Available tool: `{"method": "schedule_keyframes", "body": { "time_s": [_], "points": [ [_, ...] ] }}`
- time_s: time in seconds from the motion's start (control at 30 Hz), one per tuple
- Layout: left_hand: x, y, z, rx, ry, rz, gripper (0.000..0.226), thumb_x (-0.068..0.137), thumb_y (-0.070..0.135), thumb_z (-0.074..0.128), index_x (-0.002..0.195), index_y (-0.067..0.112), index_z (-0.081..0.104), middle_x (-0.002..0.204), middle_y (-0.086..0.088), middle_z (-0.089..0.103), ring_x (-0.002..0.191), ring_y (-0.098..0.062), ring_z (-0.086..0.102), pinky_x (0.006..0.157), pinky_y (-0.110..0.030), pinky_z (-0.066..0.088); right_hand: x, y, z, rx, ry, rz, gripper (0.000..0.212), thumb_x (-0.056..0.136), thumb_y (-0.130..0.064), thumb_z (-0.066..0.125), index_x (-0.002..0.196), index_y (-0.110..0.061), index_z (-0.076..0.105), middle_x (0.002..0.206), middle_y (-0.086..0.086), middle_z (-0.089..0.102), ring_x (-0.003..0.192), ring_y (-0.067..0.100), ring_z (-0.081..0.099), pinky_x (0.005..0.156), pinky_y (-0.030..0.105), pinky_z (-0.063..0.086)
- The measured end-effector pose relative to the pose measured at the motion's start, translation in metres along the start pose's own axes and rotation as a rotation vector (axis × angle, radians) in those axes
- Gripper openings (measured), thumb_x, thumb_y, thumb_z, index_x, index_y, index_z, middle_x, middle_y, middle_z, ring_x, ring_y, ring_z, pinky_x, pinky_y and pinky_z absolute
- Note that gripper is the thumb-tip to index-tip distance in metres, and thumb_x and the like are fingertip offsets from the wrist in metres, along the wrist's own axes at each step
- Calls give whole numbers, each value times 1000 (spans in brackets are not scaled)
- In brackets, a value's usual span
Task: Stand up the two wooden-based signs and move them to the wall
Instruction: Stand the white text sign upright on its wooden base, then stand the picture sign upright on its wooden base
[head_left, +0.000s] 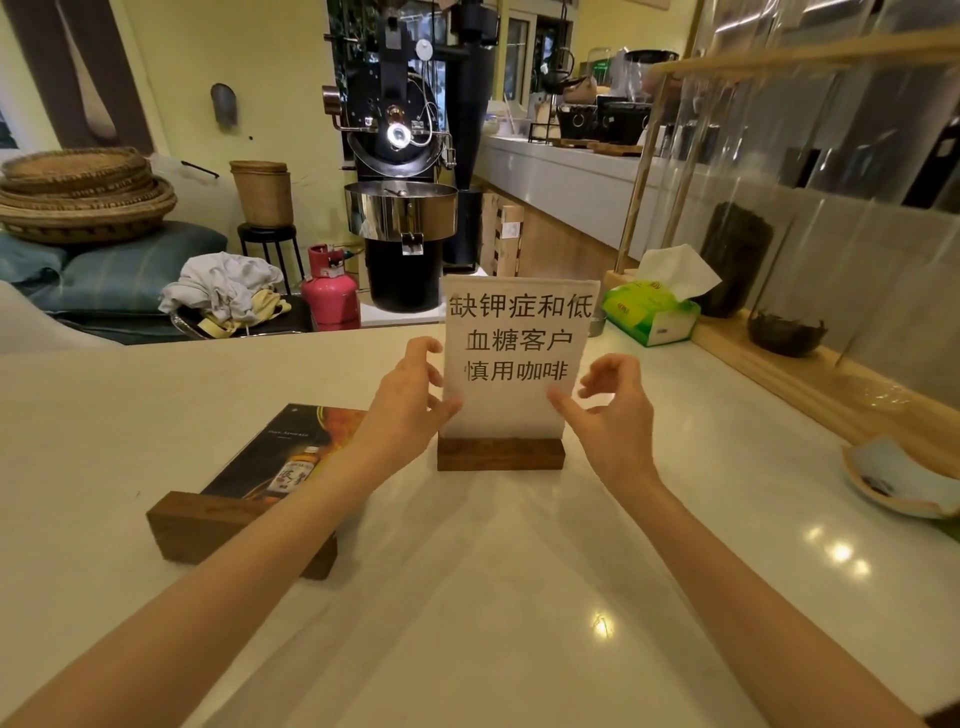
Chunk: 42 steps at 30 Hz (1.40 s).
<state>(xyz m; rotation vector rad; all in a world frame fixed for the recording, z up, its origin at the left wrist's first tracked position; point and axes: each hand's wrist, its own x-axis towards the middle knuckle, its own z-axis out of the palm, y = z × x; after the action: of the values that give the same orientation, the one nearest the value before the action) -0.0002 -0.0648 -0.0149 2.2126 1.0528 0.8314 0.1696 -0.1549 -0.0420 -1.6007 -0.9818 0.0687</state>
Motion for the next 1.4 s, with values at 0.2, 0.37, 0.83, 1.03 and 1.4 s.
{"method": "schedule_keyframes", "body": {
  "time_s": [0.2, 0.37, 0.83, 1.03, 1.4],
  "points": [
    [0, -10, -47, -185, -216, -298, 61, 82, 28, 61, 135, 20, 30, 134, -10, 48, 107, -27, 57, 89, -41, 52, -17, -34, 19, 191, -144, 109, 13, 84, -14, 60, 94, -15, 52, 90, 2, 62, 73, 17, 61, 61, 27, 55],
    [-5, -36, -101, -273, -224, -359, 41, 84, 19, 60, 123, 18, 48, 116, -9, 61, 93, -21, 65, 71, -28, 53, -32, -57, 56, 184, -719, 473, 19, 86, -24, 58, 97, -8, 61, 83, 10, 69, 69, 19, 67, 61, 31, 57],
    [-36, -118, -135, -66, -294, -689, 47, 81, 24, 63, 124, 11, 50, 114, -6, 51, 105, -23, 47, 93, -39, 43, -50, -65, 123, 385, -955, 867, 24, 86, -12, 58, 100, 7, 60, 90, 22, 67, 68, 27, 69, 54, 33, 60],
    [-35, -124, -132, -10, -364, -690, 58, 76, 20, 69, 128, 10, 49, 121, -9, 58, 107, -24, 51, 93, -37, 45, -54, -68, 128, 304, -932, 776, 33, 74, -4, 71, 103, 9, 62, 101, 22, 70, 79, 27, 71, 67, 34, 60],
    [-26, -112, -128, -114, -158, -485, 60, 74, 12, 71, 129, 13, 45, 99, -6, 60, 90, -23, 57, 66, -29, 50, -39, -82, 122, 289, -726, 493, 50, 69, 0, 74, 109, -6, 45, 94, 13, 64, 64, 17, 67, 43, 22, 53]
  ]
}}
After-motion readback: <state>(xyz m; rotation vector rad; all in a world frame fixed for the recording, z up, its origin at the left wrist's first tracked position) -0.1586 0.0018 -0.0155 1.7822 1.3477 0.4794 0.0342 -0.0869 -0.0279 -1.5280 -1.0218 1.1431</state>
